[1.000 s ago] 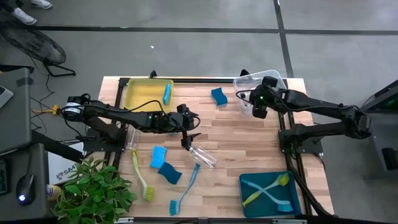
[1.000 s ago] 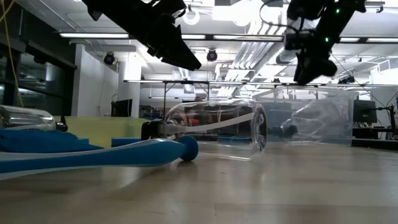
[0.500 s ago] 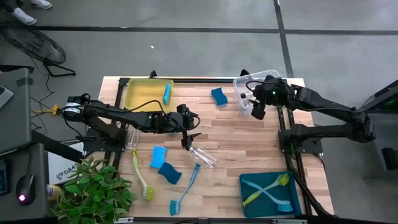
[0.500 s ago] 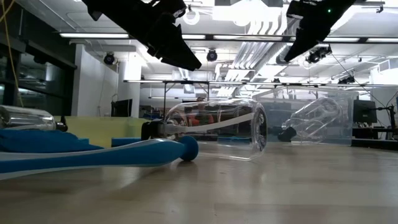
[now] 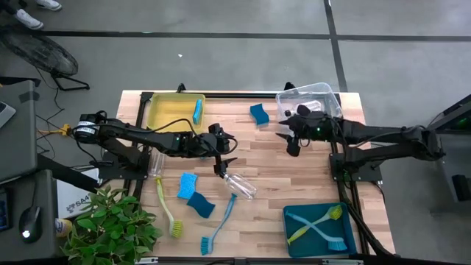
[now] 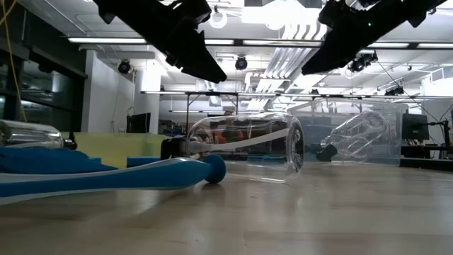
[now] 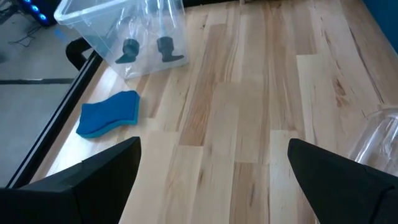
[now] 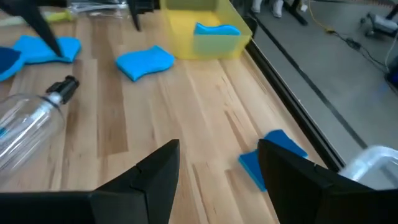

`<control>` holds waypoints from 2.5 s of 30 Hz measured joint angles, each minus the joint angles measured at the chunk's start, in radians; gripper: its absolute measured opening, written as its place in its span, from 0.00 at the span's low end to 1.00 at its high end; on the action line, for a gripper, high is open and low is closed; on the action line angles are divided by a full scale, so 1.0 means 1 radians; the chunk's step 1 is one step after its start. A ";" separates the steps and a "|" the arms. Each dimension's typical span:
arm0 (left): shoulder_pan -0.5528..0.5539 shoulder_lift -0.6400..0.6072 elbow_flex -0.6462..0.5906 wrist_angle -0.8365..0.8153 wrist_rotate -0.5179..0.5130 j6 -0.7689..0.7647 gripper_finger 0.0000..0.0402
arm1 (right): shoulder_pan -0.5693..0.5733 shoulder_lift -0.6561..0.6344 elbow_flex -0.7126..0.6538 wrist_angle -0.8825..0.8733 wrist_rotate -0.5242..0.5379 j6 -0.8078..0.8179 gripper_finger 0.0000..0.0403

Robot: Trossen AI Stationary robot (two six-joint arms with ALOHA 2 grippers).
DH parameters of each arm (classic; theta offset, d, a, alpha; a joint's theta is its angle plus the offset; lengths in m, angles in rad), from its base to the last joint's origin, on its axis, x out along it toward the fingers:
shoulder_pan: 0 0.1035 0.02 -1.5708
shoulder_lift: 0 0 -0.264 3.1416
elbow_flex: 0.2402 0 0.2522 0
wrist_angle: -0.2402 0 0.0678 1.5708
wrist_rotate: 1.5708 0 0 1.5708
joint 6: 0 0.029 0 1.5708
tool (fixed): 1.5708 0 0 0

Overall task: Pick & Place Kitchen Sink Supplies
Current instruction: Put the blue sponge into the yellow bin

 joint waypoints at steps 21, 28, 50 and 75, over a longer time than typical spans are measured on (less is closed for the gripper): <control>0.000 0.000 0.000 0.063 -0.048 -0.001 0.99 | 0.275 0.109 -0.011 0.076 0.335 0.030 0.52; 0.001 0.000 0.000 0.062 -0.060 0.000 0.99 | 0.308 0.109 0.030 0.057 0.373 0.030 0.52; 0.000 -0.073 0.000 -0.074 -0.055 -0.034 0.99 | 0.178 0.689 0.676 -0.494 0.302 0.010 0.52; -0.001 -0.296 -0.097 -0.185 0.034 -0.145 0.99 | -0.144 1.169 0.994 -0.597 0.199 0.291 0.52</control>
